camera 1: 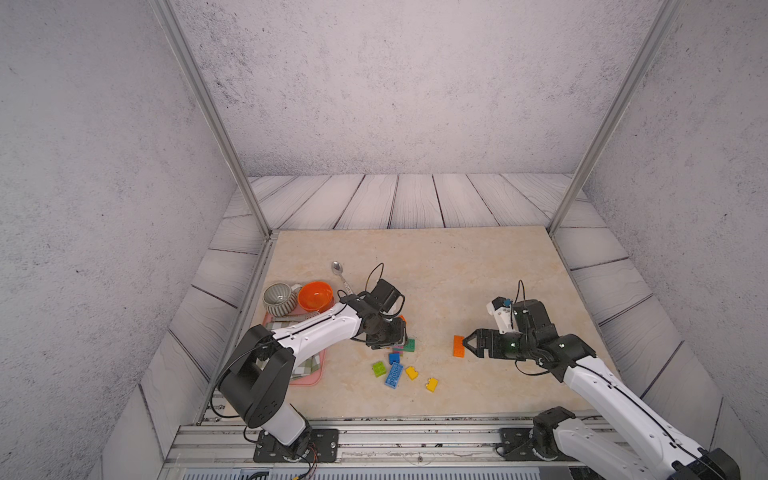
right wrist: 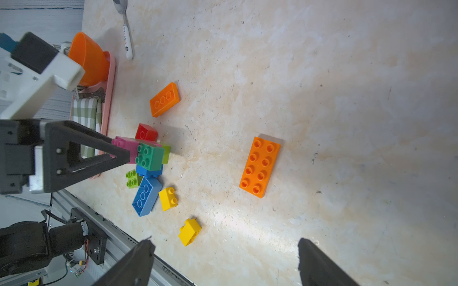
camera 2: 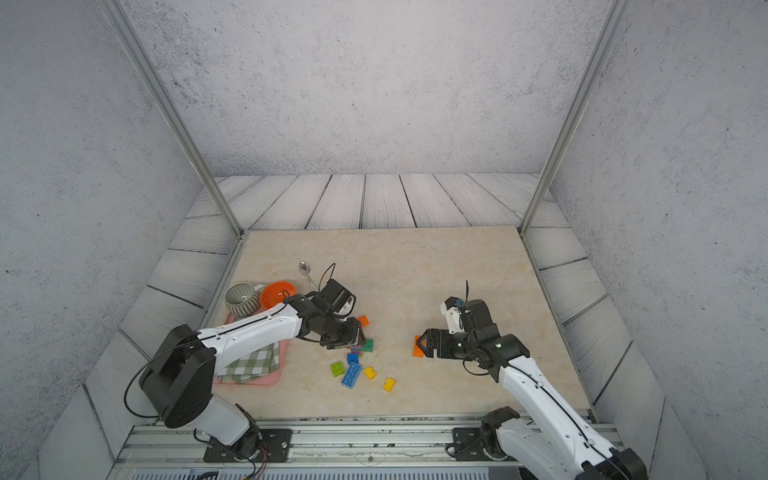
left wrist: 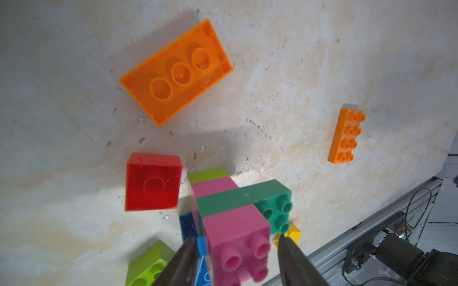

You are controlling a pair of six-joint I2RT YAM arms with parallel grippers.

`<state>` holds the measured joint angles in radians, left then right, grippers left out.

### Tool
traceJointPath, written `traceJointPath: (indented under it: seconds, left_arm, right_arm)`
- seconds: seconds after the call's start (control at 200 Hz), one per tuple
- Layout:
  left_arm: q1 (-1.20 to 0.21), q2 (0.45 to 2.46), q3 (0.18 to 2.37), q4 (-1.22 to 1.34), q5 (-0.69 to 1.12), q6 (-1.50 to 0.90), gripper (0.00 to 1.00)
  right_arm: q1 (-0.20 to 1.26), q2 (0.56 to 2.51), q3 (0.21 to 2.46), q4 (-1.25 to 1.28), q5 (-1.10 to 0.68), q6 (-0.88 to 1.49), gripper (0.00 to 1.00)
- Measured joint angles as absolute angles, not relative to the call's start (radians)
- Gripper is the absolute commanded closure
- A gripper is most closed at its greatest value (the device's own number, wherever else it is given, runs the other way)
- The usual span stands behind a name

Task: Assemble the letter p with lego
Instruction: Assemble the lego brick with the lego brick, then pick up the lego brick from the center of the board.

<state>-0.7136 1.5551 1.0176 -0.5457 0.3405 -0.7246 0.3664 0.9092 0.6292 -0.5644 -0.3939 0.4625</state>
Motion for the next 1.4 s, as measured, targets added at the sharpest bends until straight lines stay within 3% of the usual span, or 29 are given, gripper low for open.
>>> traceJointPath:
  seconds: [0.145, 0.235, 0.39, 0.56, 0.741, 0.896, 0.991, 1.256, 1.396]
  left_arm:
    - [-0.714, 1.482, 1.018, -0.559, 0.344, -0.725, 0.33]
    - [-0.714, 1.419, 1.018, -0.58, 0.332, -0.727, 0.23]
    - [-0.714, 1.269, 0.985, -0.601, 0.3, -0.723, 0.14]
    - [-0.759, 1.121, 0.888, -0.645, 0.229, -0.727, 0.13]
    - [-0.867, 1.05, 0.75, -0.645, 0.178, -0.77, 0.21]
    - [-1.017, 1.066, 0.718, -0.619, 0.11, -0.815, 0.28]
    - [-1.092, 1.105, 0.718, -0.581, 0.074, -0.838, 0.45]
    - [-1.113, 1.202, 0.708, -0.496, 0.034, -0.864, 0.58]
    - [-1.119, 1.233, 0.677, -0.409, 0.058, -0.886, 0.59]
  right_arm:
    - [0.376, 0.918, 0.629, -0.565, -0.395, 0.46, 0.08]
    - [0.4, 0.918, 0.629, -0.565, -0.392, 0.459, 0.09]
    - [0.47, 0.919, 0.629, -0.565, -0.38, 0.46, 0.1]
    - [0.549, 0.929, 0.617, -0.544, -0.355, 0.468, 0.15]
    - [0.682, 1.001, 0.585, -0.491, -0.315, 0.48, 0.24]
    - [0.708, 1.044, 0.553, -0.44, -0.284, 0.507, 0.29]
    - [0.708, 1.044, 0.543, -0.428, -0.259, 0.525, 0.31]
    - [0.713, 1.074, 0.543, -0.348, -0.274, 0.551, 0.47]
    - [0.726, 1.142, 0.543, -0.294, -0.298, 0.554, 0.52]
